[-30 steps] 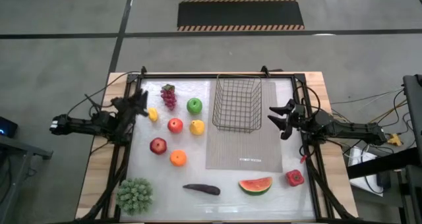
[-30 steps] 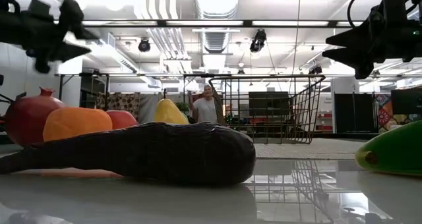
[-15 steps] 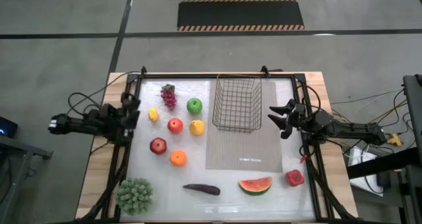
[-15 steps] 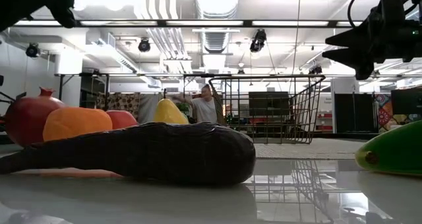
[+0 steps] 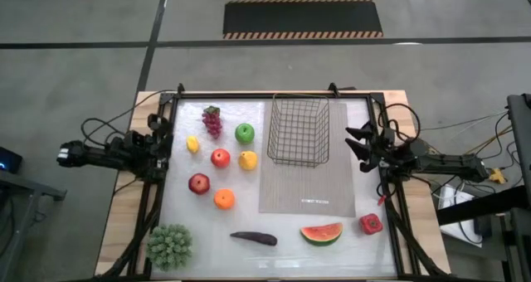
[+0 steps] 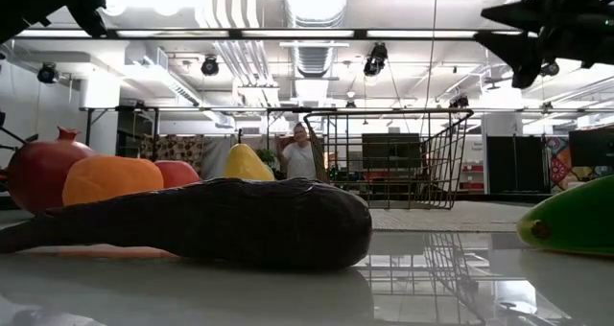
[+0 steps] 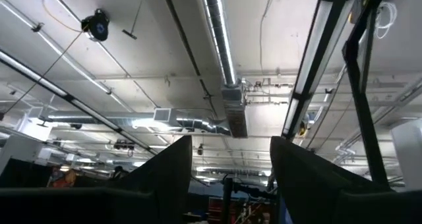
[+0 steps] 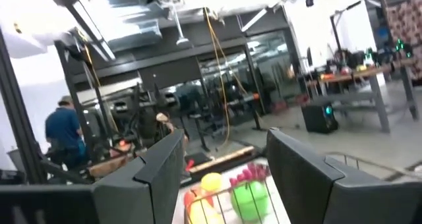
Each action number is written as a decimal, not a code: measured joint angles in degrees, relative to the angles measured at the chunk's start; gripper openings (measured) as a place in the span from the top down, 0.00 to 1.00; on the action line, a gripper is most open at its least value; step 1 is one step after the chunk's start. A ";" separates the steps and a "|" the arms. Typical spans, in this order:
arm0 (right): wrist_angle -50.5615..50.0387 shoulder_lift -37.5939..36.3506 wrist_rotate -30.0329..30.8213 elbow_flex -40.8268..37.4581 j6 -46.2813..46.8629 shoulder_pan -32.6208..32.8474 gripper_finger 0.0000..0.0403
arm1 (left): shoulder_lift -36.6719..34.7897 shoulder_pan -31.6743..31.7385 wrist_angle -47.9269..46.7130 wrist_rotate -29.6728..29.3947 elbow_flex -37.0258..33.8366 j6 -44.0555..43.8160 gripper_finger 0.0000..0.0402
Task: Build produce basket
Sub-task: Put the pear into the wire basket
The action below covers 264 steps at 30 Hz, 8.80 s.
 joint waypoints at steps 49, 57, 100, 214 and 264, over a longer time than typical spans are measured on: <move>-1.84 46.72 -7.51 33.68 -13.56 0.41 0.50 | 1.22 -0.01 -0.23 -0.56 -0.11 4.37 0.53; -7.79 57.48 -7.51 45.22 -17.41 1.03 0.50 | 1.20 -0.01 -0.24 -0.55 -0.11 4.37 0.53; -62.17 110.45 -2.42 111.89 -17.92 0.97 0.50 | 1.09 -0.02 -0.23 -1.50 -0.13 4.39 0.53; -48.09 76.31 4.16 67.14 13.30 -12.91 0.80 | 1.12 -0.02 -0.24 -1.64 -0.15 4.39 0.53; -44.78 93.22 5.16 70.94 12.62 -19.26 0.52 | 1.12 0.00 -0.24 -3.40 -0.14 4.57 0.53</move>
